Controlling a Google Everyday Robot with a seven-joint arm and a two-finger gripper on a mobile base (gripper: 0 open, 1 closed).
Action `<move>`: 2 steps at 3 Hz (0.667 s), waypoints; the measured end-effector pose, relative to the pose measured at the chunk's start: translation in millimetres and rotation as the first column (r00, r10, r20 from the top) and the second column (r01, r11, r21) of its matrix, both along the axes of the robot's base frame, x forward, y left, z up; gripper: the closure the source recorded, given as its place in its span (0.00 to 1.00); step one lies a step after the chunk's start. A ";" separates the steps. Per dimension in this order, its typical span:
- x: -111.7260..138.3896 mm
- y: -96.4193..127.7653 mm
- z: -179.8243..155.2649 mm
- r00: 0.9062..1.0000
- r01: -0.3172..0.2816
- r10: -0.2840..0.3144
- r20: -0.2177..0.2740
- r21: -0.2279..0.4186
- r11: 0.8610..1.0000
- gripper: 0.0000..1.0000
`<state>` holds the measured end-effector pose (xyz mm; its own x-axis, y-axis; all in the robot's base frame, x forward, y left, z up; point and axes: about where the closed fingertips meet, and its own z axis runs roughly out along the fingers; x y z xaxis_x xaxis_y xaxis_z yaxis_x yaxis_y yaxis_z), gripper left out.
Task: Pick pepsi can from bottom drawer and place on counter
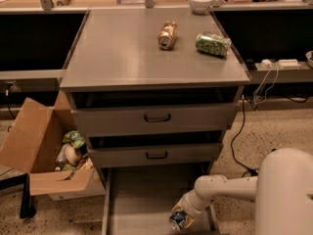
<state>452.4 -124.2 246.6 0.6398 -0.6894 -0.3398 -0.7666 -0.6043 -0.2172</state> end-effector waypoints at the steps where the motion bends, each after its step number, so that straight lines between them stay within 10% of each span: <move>1: -11.1 1.6 -0.3 1.000 -0.012 0.012 -0.016 -0.001 1.000 1.00; 2: -8.6 3.4 8.1 1.000 -0.021 0.021 0.006 0.003 1.000 1.00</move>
Offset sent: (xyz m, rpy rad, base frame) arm -0.0067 0.0053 0.0275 0.0054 -0.0444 0.0419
